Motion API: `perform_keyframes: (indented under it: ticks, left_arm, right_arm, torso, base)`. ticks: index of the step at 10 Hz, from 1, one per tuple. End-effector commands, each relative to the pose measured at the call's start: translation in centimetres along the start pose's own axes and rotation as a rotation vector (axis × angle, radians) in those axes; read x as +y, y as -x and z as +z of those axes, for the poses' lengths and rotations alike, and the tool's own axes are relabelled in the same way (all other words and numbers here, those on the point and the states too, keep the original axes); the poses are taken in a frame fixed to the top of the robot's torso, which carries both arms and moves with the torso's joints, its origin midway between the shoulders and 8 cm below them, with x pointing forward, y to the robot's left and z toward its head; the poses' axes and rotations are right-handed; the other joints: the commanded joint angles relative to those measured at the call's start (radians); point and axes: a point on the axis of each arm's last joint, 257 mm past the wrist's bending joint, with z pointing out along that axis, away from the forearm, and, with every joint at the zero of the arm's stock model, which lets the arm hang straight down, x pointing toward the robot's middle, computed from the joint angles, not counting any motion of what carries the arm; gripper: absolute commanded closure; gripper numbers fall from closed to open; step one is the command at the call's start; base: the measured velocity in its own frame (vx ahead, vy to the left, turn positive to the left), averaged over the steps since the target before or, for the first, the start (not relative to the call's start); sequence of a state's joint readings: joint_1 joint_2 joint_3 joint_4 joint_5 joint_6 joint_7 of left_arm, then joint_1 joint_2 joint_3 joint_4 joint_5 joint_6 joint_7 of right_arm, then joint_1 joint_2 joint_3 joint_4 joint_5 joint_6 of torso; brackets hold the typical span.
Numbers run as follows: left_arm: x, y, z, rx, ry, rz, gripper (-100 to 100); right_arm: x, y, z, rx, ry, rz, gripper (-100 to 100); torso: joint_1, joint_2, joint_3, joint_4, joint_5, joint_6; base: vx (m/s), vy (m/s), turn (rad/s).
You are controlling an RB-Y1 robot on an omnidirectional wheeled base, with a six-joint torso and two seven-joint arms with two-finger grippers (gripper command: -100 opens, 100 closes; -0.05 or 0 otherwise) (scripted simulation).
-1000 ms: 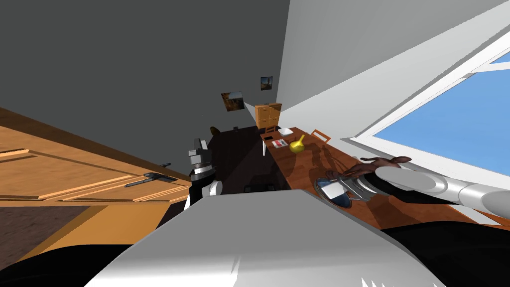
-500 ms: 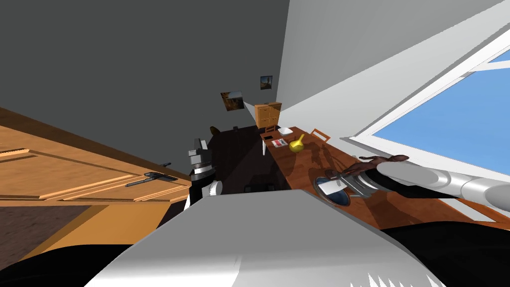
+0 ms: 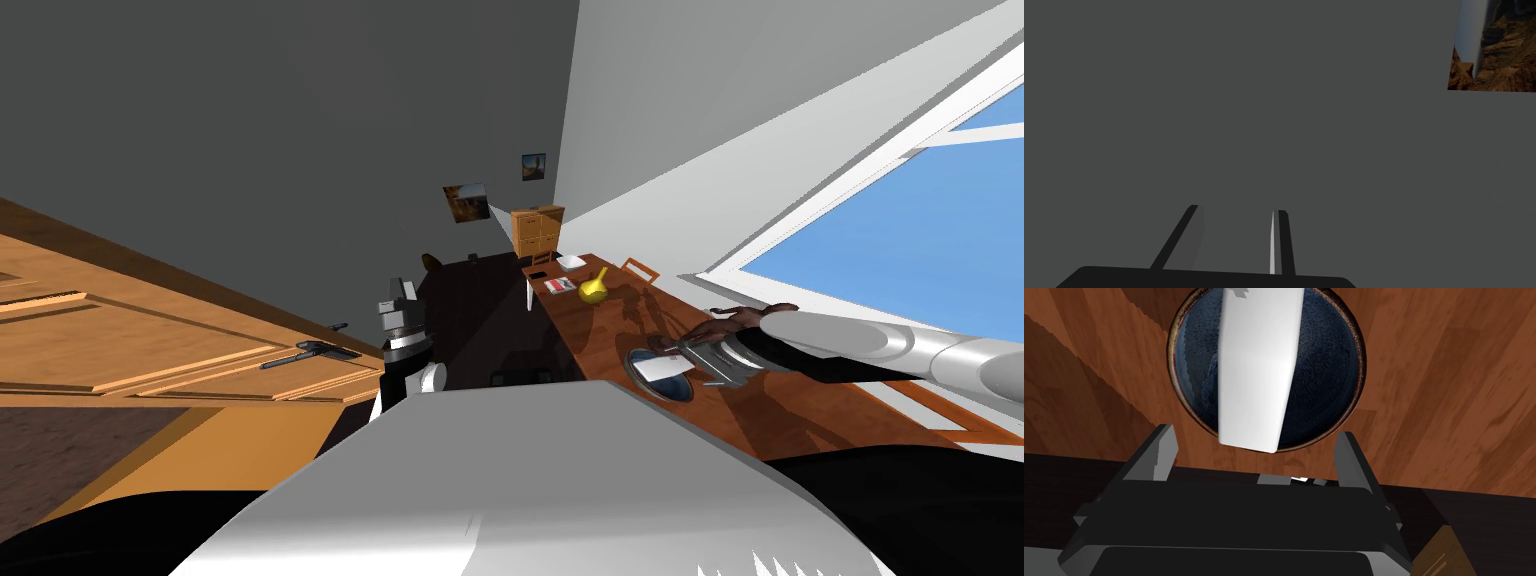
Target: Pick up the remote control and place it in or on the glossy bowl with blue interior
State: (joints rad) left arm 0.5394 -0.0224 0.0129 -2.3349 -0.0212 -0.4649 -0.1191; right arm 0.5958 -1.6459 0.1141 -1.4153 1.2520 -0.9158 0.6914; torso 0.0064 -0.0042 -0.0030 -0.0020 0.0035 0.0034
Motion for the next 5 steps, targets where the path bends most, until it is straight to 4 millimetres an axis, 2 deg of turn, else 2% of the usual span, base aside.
perform_keyframes:
  ticks: [1,5]
  left_arm:
    - [0.0,0.0,0.0,0.0,0.0,0.0,0]
    - [0.0,0.0,0.0,0.0,0.0,0.0,0]
  right_arm:
    - [0.0,0.0,0.0,0.0,0.0,0.0,0]
    - [0.0,0.0,0.0,0.0,0.0,0.0,0]
  torso:
    - [0.0,0.0,0.0,0.0,0.0,0.0]
    - [0.0,-0.001,-0.001,0.0,0.0,0.0]
  base:
    - [0.0,0.0,0.0]
    - [0.0,0.0,0.0]
